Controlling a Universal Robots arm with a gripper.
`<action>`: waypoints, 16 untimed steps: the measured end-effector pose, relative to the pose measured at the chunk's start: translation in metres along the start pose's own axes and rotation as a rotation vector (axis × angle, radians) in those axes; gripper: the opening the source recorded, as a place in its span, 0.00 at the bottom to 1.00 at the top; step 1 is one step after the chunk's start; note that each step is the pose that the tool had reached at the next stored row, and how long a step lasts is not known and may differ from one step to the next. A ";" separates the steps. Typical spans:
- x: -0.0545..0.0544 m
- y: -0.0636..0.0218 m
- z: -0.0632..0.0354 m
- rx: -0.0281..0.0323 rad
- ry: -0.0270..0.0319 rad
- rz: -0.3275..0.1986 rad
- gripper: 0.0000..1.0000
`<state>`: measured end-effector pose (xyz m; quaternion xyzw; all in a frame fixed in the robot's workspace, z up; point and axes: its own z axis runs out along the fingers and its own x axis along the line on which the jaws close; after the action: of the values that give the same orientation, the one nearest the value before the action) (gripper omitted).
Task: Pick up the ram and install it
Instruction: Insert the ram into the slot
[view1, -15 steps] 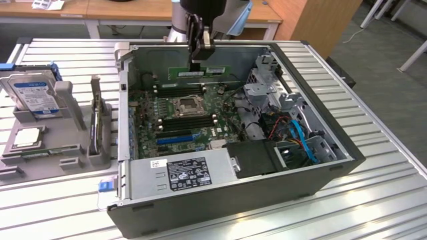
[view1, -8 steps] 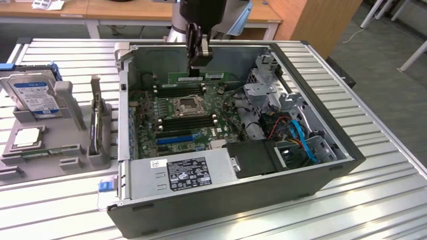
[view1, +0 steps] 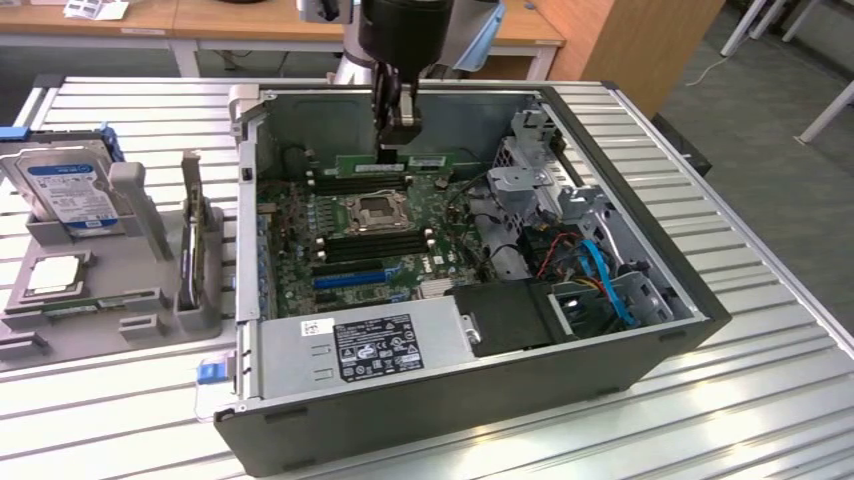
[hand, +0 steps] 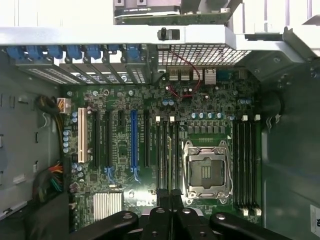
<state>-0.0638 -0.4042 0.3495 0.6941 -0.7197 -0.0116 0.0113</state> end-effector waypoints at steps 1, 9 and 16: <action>0.000 0.0000 0.0017 -0.0001 0.0000 0.002 0.12; -0.001 -0.0005 0.0163 -0.0001 -0.0005 0.018 0.12; -0.004 -0.0008 0.0290 -0.0002 -0.0005 0.021 0.12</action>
<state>-0.0638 -0.4005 0.3204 0.6864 -0.7270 -0.0117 0.0113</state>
